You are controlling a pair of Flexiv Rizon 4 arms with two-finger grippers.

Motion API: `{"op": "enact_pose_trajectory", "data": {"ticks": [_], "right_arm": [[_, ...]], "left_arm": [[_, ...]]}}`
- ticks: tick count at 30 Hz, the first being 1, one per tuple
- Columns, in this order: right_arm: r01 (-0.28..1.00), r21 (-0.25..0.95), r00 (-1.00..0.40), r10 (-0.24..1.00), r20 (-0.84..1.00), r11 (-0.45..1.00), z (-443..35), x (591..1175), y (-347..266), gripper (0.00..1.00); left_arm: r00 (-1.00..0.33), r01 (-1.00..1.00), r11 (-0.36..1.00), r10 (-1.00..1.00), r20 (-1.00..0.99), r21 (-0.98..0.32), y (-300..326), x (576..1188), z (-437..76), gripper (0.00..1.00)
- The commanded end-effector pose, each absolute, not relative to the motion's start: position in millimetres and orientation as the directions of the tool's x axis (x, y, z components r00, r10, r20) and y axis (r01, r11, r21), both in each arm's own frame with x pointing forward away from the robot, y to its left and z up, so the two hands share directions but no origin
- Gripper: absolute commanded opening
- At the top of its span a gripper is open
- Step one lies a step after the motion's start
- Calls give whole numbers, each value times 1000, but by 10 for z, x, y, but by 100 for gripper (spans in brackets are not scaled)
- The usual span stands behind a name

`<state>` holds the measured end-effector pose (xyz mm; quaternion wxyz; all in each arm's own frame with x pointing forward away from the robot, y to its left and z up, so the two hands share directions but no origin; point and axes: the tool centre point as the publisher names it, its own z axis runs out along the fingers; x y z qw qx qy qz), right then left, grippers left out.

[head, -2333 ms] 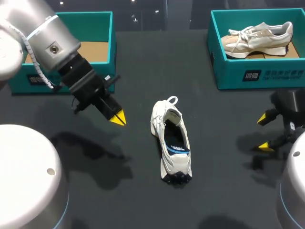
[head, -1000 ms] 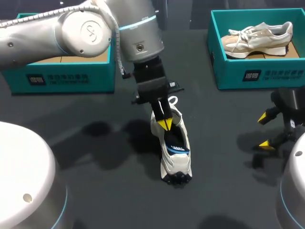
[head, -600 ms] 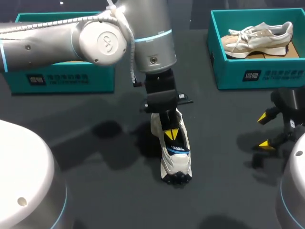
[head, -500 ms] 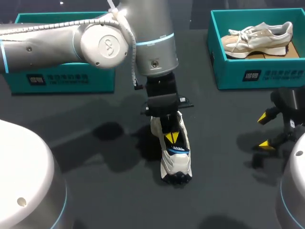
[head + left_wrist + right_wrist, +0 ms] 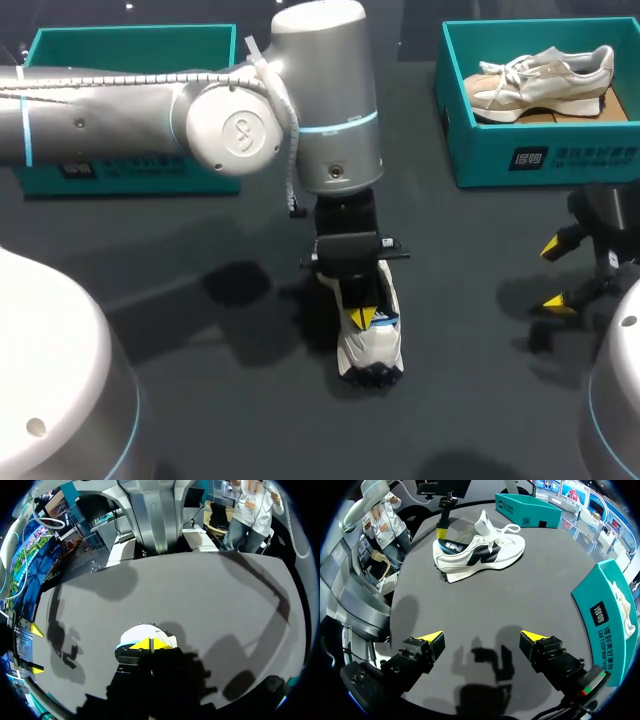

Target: Take the shoe out of the shoebox, open the shoe tongue, remove and reinsert the insole, then place the shoe into the shoebox

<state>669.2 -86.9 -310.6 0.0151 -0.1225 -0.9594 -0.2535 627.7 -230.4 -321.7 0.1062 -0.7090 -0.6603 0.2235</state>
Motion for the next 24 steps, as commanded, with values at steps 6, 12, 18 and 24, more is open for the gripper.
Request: {"op": "enact_pose_trajectory", "data": {"ticks": [6, 12, 18, 24], "right_arm": [[243, 481, -969, 229, 90, 842, -3099, 6677, -873, 100], [243, 481, -969, 229, 90, 842, -3099, 6677, -873, 100], [243, 481, -969, 229, 90, 842, -3099, 6677, -873, 100], [243, 481, -969, 229, 90, 842, -3099, 6677, -873, 100]], "left_arm": [[3, 889, -77, 987, -162, -451, -2374, 6347, -3536, 0], [-20, 893, -53, 988, -156, -448, -2342, 6415, -3577, 0], [-38, 906, -57, 976, -214, -419, -2309, 6479, -3297, 0], [-61, 909, -42, 971, -232, -415, -2408, 6453, -3217, 0]]}}
